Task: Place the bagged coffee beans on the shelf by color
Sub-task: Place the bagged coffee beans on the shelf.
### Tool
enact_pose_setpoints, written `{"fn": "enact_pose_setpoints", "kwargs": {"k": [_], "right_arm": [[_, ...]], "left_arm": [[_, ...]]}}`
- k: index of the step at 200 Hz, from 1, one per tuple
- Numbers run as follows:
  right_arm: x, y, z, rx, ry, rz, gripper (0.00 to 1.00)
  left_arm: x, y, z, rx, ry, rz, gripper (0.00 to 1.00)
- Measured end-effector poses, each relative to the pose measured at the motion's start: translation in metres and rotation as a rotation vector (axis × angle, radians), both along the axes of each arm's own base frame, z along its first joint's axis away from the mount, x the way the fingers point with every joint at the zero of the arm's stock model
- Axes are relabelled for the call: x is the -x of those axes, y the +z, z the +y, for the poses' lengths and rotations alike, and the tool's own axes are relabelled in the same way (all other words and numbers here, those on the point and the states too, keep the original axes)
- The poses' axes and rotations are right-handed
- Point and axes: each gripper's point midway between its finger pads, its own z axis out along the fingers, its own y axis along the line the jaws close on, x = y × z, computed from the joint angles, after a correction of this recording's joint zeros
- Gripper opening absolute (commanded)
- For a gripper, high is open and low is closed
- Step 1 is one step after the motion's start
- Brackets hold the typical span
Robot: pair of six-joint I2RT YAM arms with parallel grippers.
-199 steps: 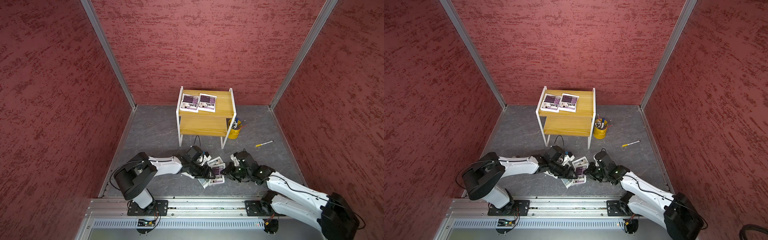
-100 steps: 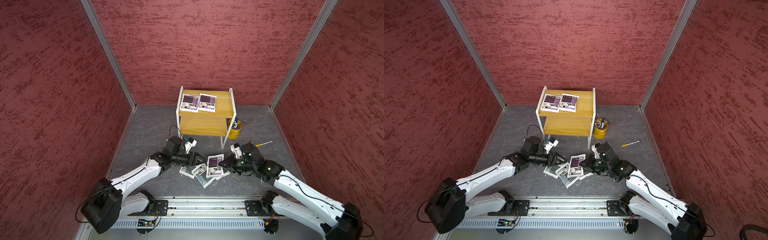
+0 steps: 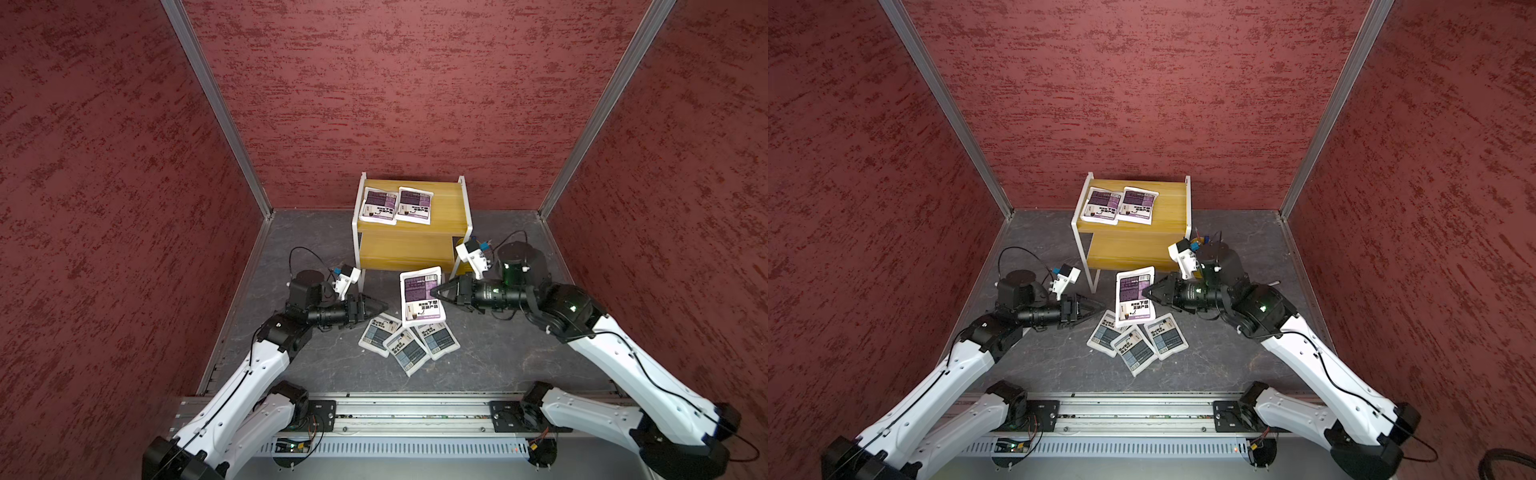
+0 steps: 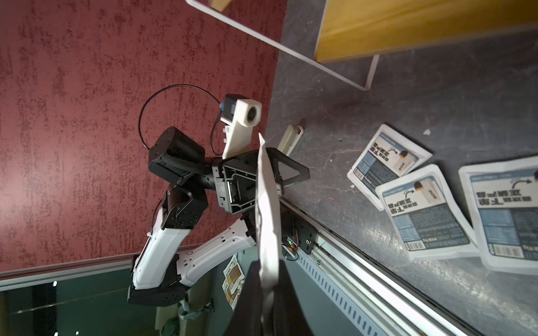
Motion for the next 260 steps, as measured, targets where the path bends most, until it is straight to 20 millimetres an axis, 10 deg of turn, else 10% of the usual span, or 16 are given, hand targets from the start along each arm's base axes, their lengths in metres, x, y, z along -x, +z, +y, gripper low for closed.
{"fn": "enact_pose_setpoints", "kwargs": {"k": [45, 87, 183, 260], "right_arm": [[-0.013, 0.081, 0.000, 0.012, 0.004, -0.186, 0.08], [-0.048, 0.116, -0.006, 0.106, -0.052, -0.293, 0.08], [-0.188, 0.102, -0.053, 0.139, -0.239, -0.212, 0.07], [-0.224, 0.087, -0.089, 0.043, -0.241, -0.098, 0.07]], "left_arm": [[-0.004, 0.013, 0.005, 0.016, 0.016, -0.007, 0.69], [0.005, 0.011, 0.010, -0.002, 0.024, 0.007, 0.70], [0.028, -0.003, 0.022, -0.071, 0.024, 0.039, 0.70], [0.034, -0.005, 0.024, -0.082, 0.018, 0.040, 0.70]]}}
